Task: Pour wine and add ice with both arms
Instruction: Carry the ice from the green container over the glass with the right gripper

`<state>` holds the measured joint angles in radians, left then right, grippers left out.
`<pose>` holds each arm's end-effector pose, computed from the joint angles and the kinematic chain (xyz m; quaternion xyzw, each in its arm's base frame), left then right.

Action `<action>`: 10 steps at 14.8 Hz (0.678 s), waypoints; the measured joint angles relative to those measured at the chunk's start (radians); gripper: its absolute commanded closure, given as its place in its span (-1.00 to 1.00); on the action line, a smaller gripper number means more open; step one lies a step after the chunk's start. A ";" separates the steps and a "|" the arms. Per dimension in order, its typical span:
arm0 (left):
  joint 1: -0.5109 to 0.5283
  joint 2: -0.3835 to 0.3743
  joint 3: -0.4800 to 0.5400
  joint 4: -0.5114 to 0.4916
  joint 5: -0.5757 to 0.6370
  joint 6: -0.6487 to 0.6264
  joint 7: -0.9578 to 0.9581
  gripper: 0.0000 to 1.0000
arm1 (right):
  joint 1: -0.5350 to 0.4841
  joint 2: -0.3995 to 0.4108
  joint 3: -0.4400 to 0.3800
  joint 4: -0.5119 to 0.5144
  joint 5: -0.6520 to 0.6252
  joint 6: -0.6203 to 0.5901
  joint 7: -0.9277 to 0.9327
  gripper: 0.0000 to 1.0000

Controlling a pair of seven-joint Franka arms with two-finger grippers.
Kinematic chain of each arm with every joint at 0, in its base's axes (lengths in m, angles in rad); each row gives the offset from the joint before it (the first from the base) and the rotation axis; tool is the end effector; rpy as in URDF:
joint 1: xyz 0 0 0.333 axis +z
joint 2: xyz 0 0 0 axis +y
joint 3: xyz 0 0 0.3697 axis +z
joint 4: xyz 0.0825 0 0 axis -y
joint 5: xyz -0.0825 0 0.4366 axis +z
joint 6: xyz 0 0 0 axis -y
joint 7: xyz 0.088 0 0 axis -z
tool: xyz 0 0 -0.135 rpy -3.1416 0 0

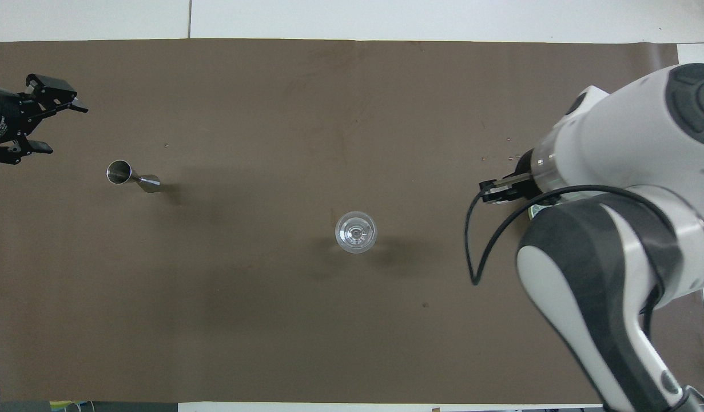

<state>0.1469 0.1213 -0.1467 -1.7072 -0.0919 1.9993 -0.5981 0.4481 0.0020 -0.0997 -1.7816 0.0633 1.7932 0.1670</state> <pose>0.6793 -0.0034 0.5418 0.9457 0.3092 0.0666 0.0750 0.5773 0.2173 0.5570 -0.9960 -0.0837 0.0032 0.0310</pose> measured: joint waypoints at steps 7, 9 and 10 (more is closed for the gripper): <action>-0.098 -0.091 0.038 0.001 0.032 -0.162 0.371 -1.00 | 0.246 0.105 0.004 0.153 0.001 0.012 0.332 0.91; -0.160 -0.112 0.077 0.001 0.051 -0.216 0.434 -1.00 | 0.276 0.148 0.004 0.146 0.002 0.046 0.361 0.90; -0.172 -0.123 0.084 0.001 0.054 -0.251 0.473 -1.00 | 0.285 0.164 0.004 0.139 0.002 0.056 0.371 0.90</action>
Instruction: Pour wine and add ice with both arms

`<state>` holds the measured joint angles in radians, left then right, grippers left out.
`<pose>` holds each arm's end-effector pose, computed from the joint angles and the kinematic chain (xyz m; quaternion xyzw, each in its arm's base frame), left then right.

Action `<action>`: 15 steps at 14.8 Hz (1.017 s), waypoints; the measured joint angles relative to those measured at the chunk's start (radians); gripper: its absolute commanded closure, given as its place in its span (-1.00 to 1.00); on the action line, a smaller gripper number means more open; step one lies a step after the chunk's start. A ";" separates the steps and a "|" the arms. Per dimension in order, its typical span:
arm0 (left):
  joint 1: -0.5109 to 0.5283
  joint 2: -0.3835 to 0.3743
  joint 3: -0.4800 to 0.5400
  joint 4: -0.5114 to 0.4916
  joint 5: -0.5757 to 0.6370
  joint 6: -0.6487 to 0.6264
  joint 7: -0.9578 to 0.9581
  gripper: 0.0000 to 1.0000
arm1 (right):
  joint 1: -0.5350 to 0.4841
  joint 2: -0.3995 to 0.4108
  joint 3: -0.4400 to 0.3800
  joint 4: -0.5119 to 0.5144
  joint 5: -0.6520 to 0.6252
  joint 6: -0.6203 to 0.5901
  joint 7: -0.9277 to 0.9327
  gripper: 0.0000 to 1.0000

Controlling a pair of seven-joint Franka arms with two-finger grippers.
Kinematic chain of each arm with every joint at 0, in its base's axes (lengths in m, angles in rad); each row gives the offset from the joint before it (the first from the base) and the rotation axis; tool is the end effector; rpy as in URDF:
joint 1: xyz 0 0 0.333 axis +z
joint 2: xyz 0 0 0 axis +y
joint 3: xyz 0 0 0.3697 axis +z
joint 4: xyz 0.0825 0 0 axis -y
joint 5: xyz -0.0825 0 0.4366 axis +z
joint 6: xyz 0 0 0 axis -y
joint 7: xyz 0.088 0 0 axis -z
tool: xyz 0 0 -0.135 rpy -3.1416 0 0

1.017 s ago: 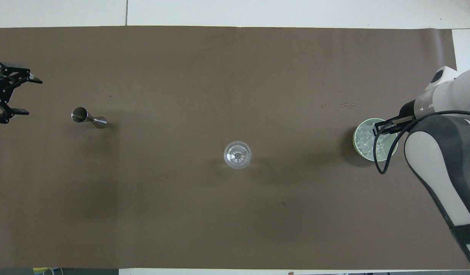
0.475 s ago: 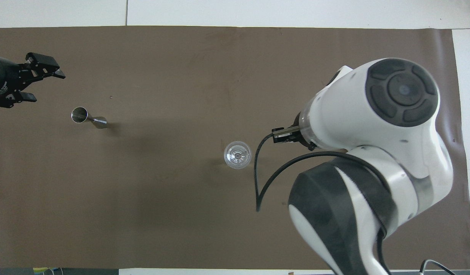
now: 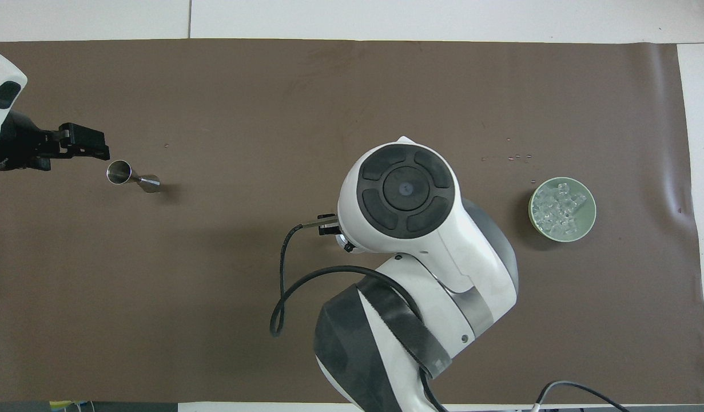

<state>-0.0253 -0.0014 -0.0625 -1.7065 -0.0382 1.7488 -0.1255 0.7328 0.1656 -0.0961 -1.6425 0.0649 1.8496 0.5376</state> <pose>0.6167 -0.0588 0.5952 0.9993 0.0218 0.0197 0.0210 0.5399 0.4127 0.5310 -0.9986 -0.0421 -0.0046 0.0313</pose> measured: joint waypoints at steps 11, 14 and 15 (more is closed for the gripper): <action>-0.005 -0.022 0.016 0.123 0.001 -0.261 0.148 -1.00 | 0.006 -0.018 -0.005 -0.086 0.001 0.091 0.015 0.71; -0.005 -0.021 0.019 0.112 0.001 -0.264 0.148 -1.00 | 0.017 -0.020 -0.004 -0.088 0.001 0.094 0.041 0.64; -0.005 -0.021 0.020 0.111 0.001 -0.264 0.148 -1.00 | 0.021 -0.020 -0.004 -0.088 0.001 0.094 0.044 0.45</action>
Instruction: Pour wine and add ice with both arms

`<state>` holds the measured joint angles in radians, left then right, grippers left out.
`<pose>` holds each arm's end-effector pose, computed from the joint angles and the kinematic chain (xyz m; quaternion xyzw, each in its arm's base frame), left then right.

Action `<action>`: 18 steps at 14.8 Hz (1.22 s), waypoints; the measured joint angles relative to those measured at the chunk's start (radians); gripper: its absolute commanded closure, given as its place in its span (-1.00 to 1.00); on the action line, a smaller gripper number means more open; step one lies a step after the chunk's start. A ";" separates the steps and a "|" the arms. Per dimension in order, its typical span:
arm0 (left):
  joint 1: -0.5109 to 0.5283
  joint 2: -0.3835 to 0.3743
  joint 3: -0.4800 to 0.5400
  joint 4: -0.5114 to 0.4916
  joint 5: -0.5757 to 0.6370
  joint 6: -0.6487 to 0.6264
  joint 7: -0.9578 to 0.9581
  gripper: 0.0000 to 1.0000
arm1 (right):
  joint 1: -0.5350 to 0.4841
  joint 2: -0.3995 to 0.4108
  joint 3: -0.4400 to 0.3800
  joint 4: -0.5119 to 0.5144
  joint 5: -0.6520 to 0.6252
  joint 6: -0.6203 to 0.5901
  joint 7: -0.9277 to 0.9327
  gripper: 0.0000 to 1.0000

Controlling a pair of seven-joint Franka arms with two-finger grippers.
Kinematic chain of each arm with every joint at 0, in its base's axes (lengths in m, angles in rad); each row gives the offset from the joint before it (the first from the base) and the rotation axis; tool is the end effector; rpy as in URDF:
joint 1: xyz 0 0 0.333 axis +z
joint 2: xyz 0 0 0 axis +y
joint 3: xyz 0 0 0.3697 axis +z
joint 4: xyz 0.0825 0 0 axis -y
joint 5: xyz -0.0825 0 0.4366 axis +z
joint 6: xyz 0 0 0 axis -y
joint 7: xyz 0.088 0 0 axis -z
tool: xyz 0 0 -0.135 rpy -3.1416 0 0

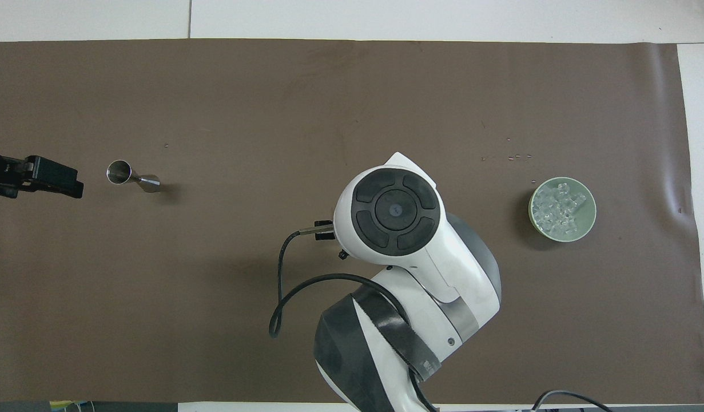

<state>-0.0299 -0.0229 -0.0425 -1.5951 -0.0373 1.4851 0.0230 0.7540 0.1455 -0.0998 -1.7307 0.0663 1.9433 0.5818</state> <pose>0.5847 -0.0480 0.6443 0.9977 -0.0484 -0.0440 0.0171 0.5285 0.4171 0.5060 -0.9988 -0.0259 -0.0137 0.0393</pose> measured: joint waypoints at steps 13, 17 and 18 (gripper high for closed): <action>0.000 0.000 0.003 0.000 0.000 -0.003 0.000 -1.00 | -0.095 -0.008 -0.017 0.140 -0.051 -0.142 0.009 -1.00; 0.000 0.000 0.003 0.000 0.000 -0.003 0.000 -1.00 | -0.289 -0.084 -0.025 0.169 -0.055 -0.237 -0.114 -1.00; 0.000 0.000 0.003 0.000 0.000 -0.003 0.000 -1.00 | -0.339 -0.111 -0.027 0.169 -0.055 -0.277 -0.154 -1.00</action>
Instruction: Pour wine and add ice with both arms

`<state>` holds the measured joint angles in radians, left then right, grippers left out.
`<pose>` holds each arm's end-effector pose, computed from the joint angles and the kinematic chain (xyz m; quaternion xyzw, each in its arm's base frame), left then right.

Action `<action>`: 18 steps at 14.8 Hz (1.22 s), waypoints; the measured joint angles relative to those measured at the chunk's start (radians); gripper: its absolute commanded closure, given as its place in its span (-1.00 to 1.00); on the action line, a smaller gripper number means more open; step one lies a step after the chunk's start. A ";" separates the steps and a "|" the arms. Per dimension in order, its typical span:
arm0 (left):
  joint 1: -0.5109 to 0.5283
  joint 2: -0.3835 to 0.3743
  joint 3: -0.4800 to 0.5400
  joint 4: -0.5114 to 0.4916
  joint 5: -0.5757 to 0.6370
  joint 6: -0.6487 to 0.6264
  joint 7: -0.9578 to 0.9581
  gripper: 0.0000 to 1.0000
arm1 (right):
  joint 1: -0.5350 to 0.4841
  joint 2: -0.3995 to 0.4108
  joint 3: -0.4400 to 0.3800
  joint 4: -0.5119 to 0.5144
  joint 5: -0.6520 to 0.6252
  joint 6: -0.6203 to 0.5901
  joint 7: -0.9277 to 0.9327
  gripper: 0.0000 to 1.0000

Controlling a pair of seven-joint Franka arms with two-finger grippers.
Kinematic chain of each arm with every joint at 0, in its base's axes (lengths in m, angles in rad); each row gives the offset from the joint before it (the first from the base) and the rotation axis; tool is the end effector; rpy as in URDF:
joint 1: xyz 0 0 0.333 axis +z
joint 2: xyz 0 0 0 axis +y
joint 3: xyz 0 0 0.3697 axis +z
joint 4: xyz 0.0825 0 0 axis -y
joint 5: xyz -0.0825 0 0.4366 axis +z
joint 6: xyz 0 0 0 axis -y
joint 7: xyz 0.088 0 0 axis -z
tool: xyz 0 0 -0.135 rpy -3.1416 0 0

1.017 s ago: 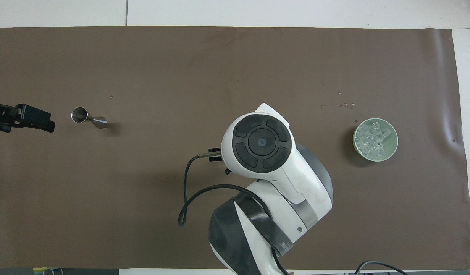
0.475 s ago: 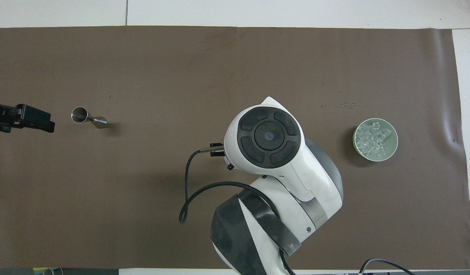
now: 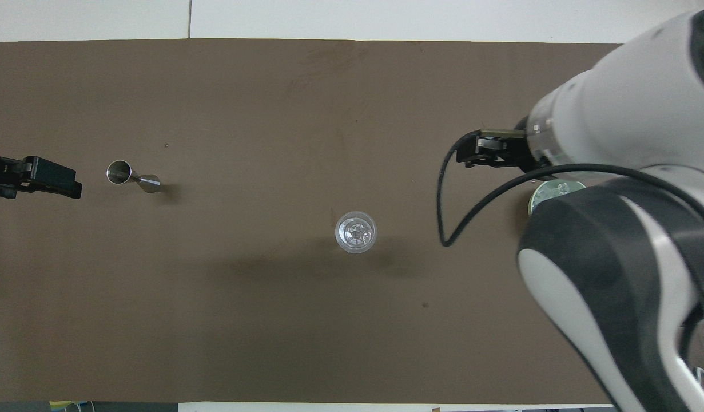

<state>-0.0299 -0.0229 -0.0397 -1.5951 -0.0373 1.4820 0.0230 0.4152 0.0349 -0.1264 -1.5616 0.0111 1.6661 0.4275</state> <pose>0.5844 -0.0463 0.6441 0.9977 -0.0470 -0.0455 0.0171 0.6041 0.1824 0.6425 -0.9970 0.0695 -0.0315 0.0154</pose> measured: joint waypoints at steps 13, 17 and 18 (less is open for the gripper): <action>0.000 0.000 0.000 0.000 0.000 0.000 0.000 -1.00 | -0.441 -0.062 -0.002 -0.029 -0.001 -0.239 -0.450 -1.00; 0.000 0.000 0.000 0.000 0.000 0.000 0.000 -1.00 | -0.457 -0.076 -0.003 -0.022 -0.001 -0.260 -0.489 -1.00; 0.000 0.000 0.000 0.000 0.000 0.000 0.000 -1.00 | -0.457 -0.080 0.001 -0.035 -0.001 -0.248 -0.489 -1.00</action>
<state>-0.0299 -0.0229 -0.0397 -1.5951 -0.0373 1.4819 0.0230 -0.0420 -0.0449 -0.1257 -1.5965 0.0102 1.4185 -0.0619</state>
